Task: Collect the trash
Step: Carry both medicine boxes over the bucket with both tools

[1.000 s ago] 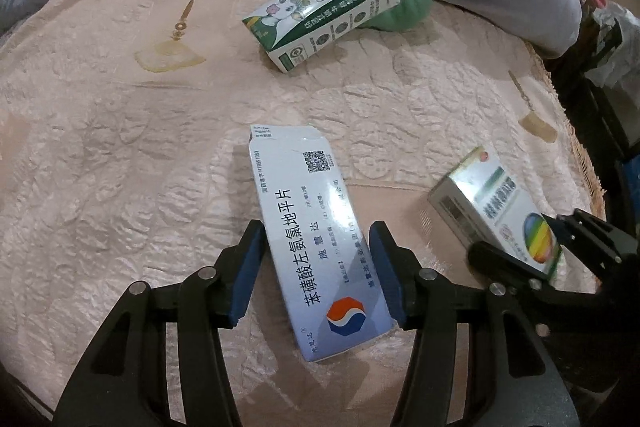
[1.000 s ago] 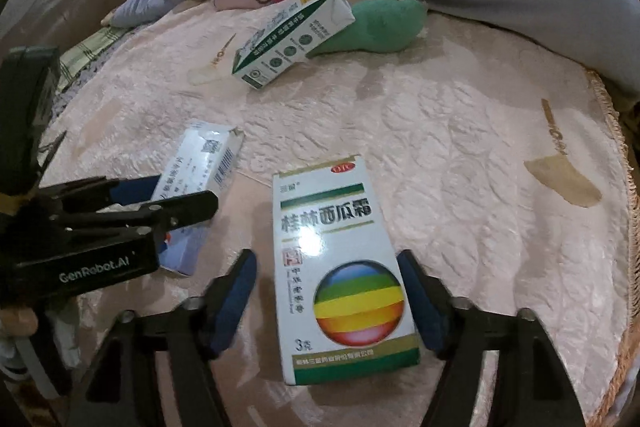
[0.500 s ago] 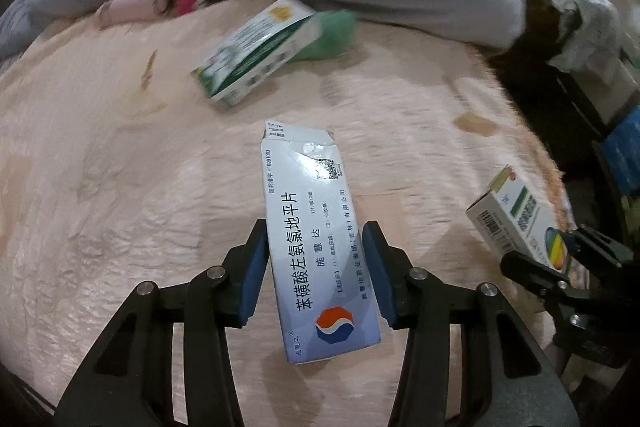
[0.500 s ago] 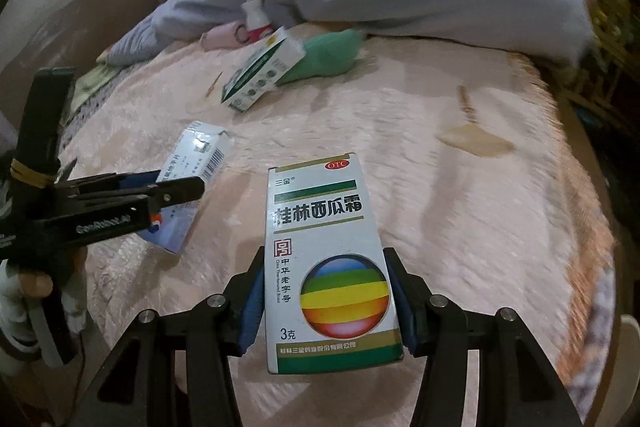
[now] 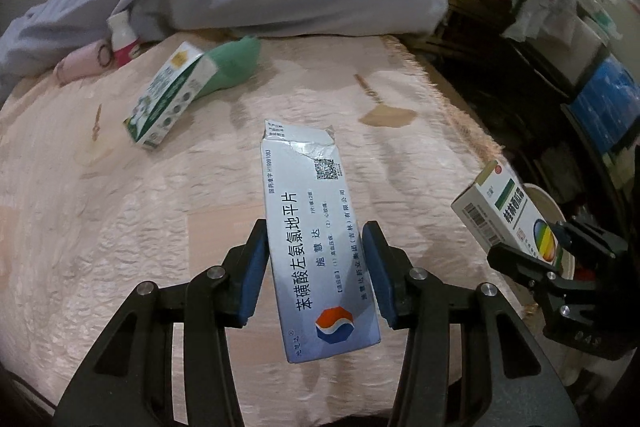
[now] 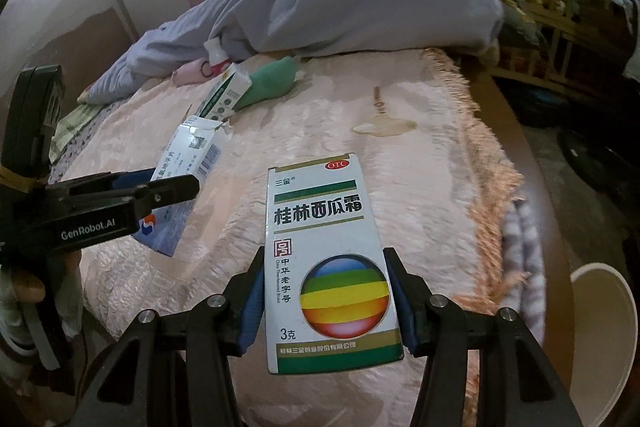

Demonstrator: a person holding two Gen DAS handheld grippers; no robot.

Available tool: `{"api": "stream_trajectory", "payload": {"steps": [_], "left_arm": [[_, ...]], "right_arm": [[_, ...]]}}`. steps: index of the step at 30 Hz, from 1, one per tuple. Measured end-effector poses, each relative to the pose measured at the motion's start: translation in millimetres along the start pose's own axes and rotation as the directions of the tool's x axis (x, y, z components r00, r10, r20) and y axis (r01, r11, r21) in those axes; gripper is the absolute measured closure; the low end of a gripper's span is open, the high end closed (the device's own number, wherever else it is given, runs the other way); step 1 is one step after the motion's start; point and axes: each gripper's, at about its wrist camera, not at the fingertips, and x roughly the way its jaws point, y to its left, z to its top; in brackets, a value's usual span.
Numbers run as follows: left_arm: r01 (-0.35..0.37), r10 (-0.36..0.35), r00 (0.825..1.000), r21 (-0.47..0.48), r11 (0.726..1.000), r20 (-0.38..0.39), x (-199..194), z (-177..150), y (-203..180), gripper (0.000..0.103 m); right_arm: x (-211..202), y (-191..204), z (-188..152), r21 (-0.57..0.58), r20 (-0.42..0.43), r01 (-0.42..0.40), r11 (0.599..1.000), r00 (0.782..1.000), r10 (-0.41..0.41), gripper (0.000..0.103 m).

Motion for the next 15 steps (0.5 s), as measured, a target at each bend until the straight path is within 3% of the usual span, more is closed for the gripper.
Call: {"api": "stream_trajectory", "payload": {"steps": [15], "left_arm": [[0.116,-0.112,0.993,0.131,0.985,-0.034,3,10,-84,0.058]], "right_arm": [[-44,-54,-28,0.108,0.036,0.084,0.991,0.995,-0.089,0.051]]}}
